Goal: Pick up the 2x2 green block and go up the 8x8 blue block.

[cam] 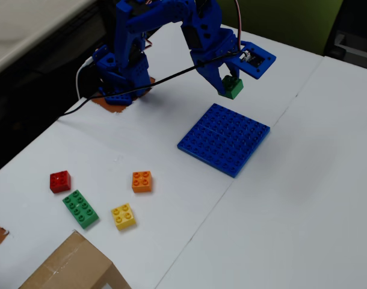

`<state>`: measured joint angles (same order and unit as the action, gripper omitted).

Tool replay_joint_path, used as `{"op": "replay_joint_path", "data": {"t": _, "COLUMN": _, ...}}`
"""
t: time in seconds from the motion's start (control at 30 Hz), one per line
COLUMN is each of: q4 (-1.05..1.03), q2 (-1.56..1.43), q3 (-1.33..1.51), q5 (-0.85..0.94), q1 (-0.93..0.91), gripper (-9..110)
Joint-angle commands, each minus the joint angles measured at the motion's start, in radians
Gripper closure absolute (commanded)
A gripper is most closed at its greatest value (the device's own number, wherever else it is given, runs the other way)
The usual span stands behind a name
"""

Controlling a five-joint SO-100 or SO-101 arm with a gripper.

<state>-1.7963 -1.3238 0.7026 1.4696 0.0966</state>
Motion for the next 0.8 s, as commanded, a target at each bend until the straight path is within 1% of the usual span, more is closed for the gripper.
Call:
{"op": "replay_joint_path", "data": {"t": 0.0, "q4": -0.043, "q2": -0.008, "q3": -0.003, "q5": -0.006, "q1": 0.003, "gripper": 101}}
{"op": "replay_joint_path", "data": {"t": 0.77, "q4": -0.043, "q2": -0.008, "q3": 0.014, "q5": 0.017, "q1": -0.046, "gripper": 101}}
